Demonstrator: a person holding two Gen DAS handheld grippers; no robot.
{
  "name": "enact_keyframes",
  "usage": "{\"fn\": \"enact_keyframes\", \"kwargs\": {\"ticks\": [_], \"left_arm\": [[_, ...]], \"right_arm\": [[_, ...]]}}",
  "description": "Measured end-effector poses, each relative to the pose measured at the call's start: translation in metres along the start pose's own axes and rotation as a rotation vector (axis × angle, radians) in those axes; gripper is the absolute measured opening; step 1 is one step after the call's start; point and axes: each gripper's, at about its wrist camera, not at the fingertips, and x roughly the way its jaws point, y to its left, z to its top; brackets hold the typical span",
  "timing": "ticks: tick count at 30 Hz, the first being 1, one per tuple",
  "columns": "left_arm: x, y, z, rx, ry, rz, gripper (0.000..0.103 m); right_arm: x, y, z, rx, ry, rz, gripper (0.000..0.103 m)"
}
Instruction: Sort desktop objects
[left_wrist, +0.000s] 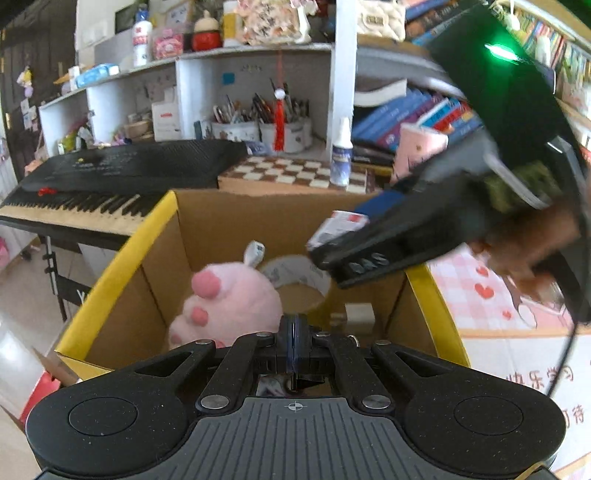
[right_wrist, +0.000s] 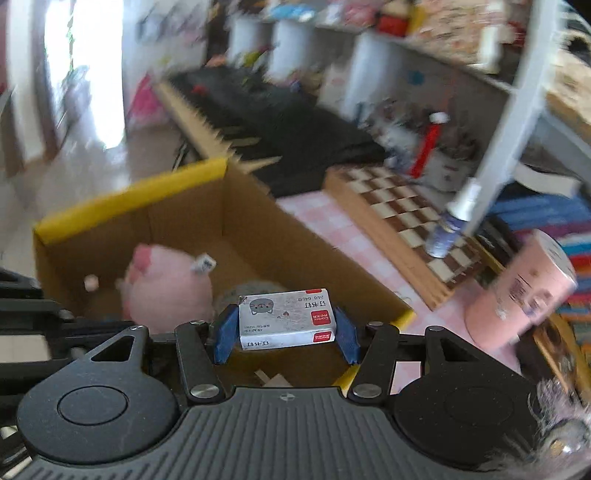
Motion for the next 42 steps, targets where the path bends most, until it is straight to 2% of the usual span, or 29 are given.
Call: {"fn": "enact_keyframes", "kwargs": {"ticks": [5,11,15,21,25,31,33,35,42], "left_arm": [[0.006,-0.005,-0.002,0.01,0.033,-0.009,0.0],[0.01,-0.006,-0.002,0.01,0.041,-0.018,0.0],[0.009,-0.007,-0.004,0.024,0.03,-0.021,0.001],[0.0,-0.006,-0.005,0.03,-0.006,-0.01,0.009],[-0.017,-0.003,-0.003,0.038,-0.062,-0.015,0.014],[-0.047,0.007,0.002,0.047,-0.144,-0.016,0.018],[-0.06,0.011,0.002,0.044,-0.177,-0.007,0.029],[-0.075,0.017,0.0,0.036,-0.222,0.003,0.044],[-0.115,0.034,-0.012,0.005,-0.324,0.009,0.067]], "right_arm": [[0.033,0.004,0.013,-0.127,0.107,0.091,0.052],[0.058,0.012,0.015,-0.201,0.201,0.131,0.052],[0.065,0.015,0.015,-0.218,0.231,0.139,0.052],[0.066,0.014,0.017,-0.187,0.243,0.138,0.053],[0.051,0.011,0.018,-0.115,0.197,0.125,0.054],[-0.002,0.004,0.019,0.025,0.063,0.079,0.055],[-0.025,0.002,0.015,0.084,0.009,0.059,0.057],[-0.051,0.0,0.009,0.149,-0.051,0.018,0.058],[-0.136,0.015,-0.043,0.367,-0.201,-0.213,0.066]]}}
